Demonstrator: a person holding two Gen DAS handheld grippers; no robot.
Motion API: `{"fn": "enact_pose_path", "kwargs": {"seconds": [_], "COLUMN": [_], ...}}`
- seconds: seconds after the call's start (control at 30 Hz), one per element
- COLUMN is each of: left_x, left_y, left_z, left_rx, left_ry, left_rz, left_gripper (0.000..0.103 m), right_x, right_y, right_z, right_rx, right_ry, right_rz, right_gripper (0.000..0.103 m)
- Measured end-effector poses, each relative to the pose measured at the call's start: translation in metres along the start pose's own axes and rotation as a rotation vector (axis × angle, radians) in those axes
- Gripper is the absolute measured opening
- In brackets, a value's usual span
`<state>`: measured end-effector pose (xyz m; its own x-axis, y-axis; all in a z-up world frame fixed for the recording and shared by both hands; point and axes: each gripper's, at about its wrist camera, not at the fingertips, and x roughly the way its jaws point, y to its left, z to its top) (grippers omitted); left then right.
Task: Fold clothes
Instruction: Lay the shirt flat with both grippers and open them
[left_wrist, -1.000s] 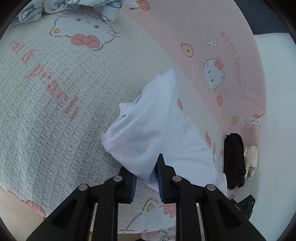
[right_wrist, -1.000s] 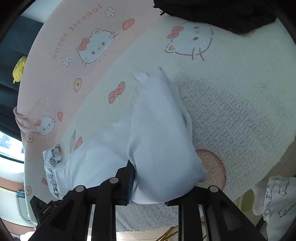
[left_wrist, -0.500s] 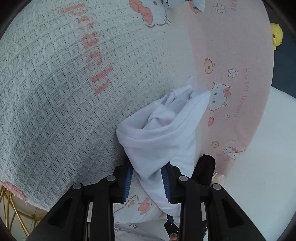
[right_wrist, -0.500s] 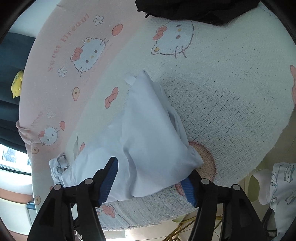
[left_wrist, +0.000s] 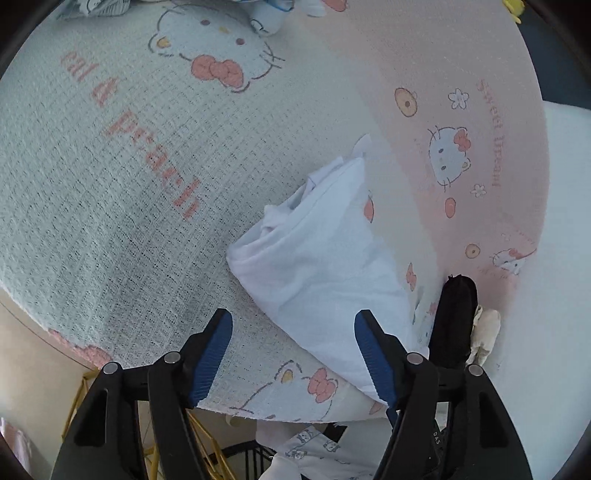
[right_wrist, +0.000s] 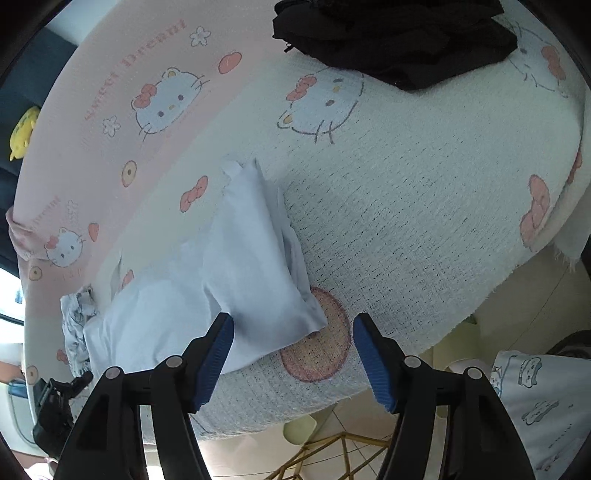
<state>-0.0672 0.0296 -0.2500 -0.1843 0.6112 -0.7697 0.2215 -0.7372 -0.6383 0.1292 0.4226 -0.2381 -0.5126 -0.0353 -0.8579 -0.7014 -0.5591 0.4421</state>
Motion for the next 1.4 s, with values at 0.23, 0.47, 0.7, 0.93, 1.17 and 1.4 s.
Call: {"fn": "enact_pose_path", "kwargs": {"seconds": [0.23,0.47,0.7,0.93,1.17,1.4], "left_x": [-0.007,0.009,0.031,0.041,0.053,0.089], "left_y": [-0.028,-0.066,-0.105,-0.122,-0.146,-0.201], "left_z": [-0.007,-0.024,-0.062,-0.067,-0.063,-0.06], "left_rx": [0.205,0.509,0.91,0.921,0.949,1.049], "left_ry": [-0.059,-0.052,-0.029,0.0,0.043,0.104], "left_rz": [0.143,0.294,0.408,0.342,0.336,0.295], "left_gripper": [0.067,0.067,0.067,0.067,0.067,0.067], "right_x": [0.007,0.015,0.025,0.042,0.031,0.001], "right_y": [-0.011,-0.027,-0.041,-0.044,-0.049,-0.039], "right_z": [-0.003,-0.001,0.005,0.013,0.029,0.077], "right_rx": [0.071,0.231,0.373,0.43,0.446,0.263], "right_ry": [0.049,0.054,-0.016,-0.018,-0.016,-0.091], "right_rz": [0.129,0.322,0.403,0.459,0.436,0.338], "right_gripper": [0.067,0.074,0.074,0.075,0.075,0.075]}}
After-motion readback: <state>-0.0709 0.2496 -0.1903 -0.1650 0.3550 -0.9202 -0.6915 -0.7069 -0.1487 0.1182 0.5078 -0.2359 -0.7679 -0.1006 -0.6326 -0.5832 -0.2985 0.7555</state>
